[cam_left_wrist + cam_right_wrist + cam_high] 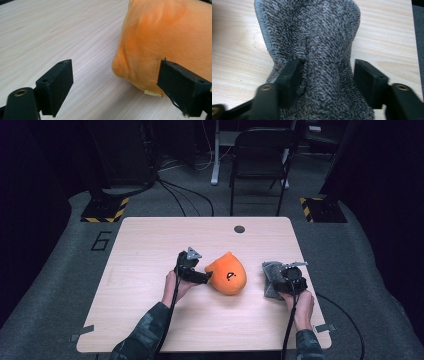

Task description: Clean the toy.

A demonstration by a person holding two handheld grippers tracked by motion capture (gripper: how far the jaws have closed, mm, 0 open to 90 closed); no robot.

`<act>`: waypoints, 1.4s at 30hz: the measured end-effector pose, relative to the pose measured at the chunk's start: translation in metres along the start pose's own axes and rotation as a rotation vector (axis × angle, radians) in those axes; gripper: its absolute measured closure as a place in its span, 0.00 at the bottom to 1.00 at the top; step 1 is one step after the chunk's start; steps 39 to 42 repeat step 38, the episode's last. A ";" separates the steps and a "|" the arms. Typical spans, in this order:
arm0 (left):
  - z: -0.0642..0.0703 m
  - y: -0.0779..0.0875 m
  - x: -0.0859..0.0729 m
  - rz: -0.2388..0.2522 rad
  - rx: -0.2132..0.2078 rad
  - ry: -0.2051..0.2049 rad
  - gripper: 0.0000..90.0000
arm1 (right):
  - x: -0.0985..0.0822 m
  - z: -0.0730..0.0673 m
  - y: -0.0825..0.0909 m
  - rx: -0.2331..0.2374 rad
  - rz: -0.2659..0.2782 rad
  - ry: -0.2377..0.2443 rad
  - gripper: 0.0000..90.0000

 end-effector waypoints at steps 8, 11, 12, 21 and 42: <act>-0.018 0.025 -0.012 0.047 0.079 0.029 0.03 | -0.001 0.009 0.014 0.059 0.071 -0.028 0.08; -0.028 0.035 -0.023 0.068 0.115 0.056 0.01 | -0.006 0.012 0.020 0.093 0.083 -0.043 0.03; -0.031 0.038 -0.029 0.068 0.124 0.067 0.01 | -0.009 0.012 0.021 0.098 0.085 -0.033 0.01; -0.047 0.065 -0.094 -0.009 0.182 0.076 0.00 | -0.042 0.002 0.033 0.170 0.090 0.034 0.00; -0.072 0.066 -0.147 -0.089 0.235 0.112 0.00 | -0.084 0.030 0.018 0.150 0.058 0.060 0.00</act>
Point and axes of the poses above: each handheld gripper's, and its own axes: y roughly backward along the jaws, x roughly out of its top, z roughly to its right, the point moved 9 cm from there along -y, roughly forward along the jaws, and after that the axes turned 5 degrees about -y, right-handed, at the moved point
